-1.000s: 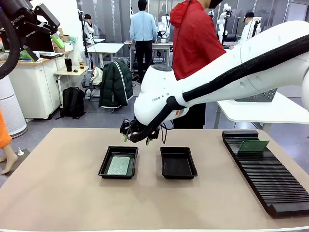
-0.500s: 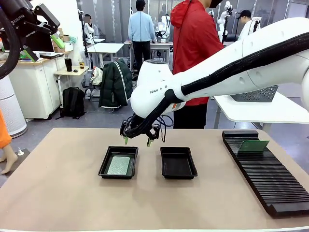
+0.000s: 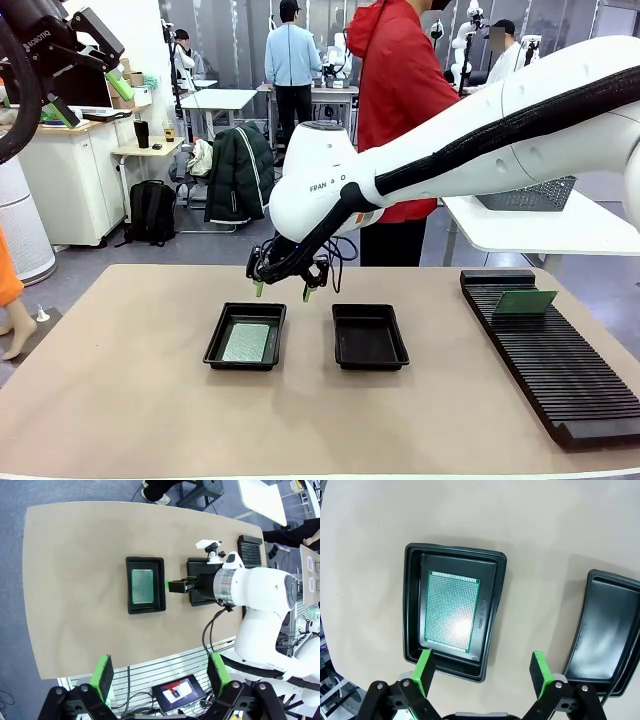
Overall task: Inspect and transfer BCBs to ESD trays.
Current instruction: Pick up the Blank PCB from the PCB Rack and place it in the left ESD tray, then pick up the ESD tray and place it on the left side of the table.
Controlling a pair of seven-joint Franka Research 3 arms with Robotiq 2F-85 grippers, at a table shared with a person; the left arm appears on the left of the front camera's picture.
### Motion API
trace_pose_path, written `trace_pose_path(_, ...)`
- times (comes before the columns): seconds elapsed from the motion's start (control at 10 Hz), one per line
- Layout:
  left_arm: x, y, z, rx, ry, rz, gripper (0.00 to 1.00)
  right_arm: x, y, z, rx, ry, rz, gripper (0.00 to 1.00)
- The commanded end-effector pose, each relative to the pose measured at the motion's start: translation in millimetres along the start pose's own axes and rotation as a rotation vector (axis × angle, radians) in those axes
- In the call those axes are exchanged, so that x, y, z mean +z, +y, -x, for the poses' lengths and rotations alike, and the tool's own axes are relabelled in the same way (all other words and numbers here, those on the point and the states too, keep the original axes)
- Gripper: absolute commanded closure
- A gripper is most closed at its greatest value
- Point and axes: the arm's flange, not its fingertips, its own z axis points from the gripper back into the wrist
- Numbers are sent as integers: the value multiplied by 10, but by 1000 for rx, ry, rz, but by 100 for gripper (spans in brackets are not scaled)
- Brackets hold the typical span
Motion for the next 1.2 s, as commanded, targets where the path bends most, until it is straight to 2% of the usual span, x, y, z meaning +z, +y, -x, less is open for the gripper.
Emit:
trace_pose_path(0.0,-8,22,3,1,-2,6,0,5,-16,15,0,-11,1,0)
trace_pose_path(1.1,-8,22,3,1,-2,6,0,5,-16,15,0,-11,1,0)
